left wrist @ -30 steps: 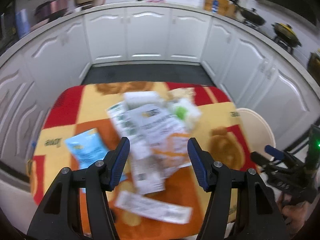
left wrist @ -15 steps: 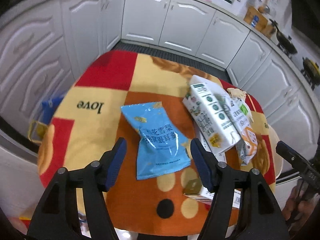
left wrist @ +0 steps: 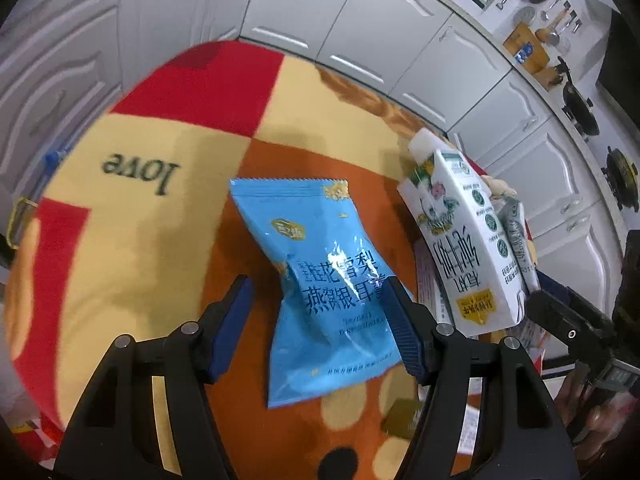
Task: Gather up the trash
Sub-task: 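Grasp the blue snack packet with the left tool while the right tool grasps the white-orange snack bag, then carry the blue packet and white-orange bag over the white bucket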
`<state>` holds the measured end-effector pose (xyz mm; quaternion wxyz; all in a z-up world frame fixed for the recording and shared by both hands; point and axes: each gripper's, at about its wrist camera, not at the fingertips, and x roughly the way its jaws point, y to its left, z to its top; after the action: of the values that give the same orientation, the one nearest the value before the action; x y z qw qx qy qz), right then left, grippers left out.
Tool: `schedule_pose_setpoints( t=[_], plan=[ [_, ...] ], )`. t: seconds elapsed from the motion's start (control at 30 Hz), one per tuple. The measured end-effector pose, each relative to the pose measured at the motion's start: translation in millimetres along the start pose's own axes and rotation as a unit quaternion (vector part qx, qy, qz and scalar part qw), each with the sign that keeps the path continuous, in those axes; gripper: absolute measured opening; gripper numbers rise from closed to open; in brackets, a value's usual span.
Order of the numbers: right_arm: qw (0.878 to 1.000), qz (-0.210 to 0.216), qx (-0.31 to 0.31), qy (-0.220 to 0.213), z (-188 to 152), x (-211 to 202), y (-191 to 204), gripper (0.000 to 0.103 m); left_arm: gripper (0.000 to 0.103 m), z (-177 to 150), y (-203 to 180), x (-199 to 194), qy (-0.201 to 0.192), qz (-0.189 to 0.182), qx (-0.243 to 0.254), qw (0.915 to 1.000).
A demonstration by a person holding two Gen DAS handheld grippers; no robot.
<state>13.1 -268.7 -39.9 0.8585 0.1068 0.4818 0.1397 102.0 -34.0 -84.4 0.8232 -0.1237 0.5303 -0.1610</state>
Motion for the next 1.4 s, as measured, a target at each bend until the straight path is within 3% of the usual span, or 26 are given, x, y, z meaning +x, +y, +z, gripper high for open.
schedule_pose_setpoints(
  t=[0.17, 0.27, 0.33, 0.37, 0.47, 1.03, 1.4],
  plan=[
    [0.999, 0.027, 0.035, -0.009, 1, 5, -11, 0.092, 0.066, -1, -12, 4, -0.012, 0.004, 0.023, 0.9997],
    [0.999, 0.033, 0.034, -0.022, -5, -1, -9, 0.079, 0.065, -5, -13, 4, -0.022, -0.001, 0.024, 0.9995],
    [0.999, 0.025, 0.015, -0.026, -9, -4, -1, 0.076, 0.056, -8, -18, 4, -0.023, 0.007, 0.045, 0.9987],
    [0.999, 0.018, 0.006, -0.027, -10, -7, 2, 0.074, 0.037, -10, -21, 4, -0.022, 0.018, 0.061, 0.9977],
    [0.999, 0.011, -0.013, -0.032, -15, -13, 10, 0.066, 0.037, -13, -22, 0, -0.017, 0.016, 0.070, 0.9973],
    [0.995, -0.021, -0.017, -0.096, -43, -85, 4, 0.064, 0.035, -11, -34, -85, -0.093, -0.001, 0.091, 0.9915],
    [0.990, -0.053, -0.024, -0.129, -59, -114, 3, 0.065, 0.035, -23, -95, -99, -0.111, -0.020, 0.155, 0.9815]
  ],
)
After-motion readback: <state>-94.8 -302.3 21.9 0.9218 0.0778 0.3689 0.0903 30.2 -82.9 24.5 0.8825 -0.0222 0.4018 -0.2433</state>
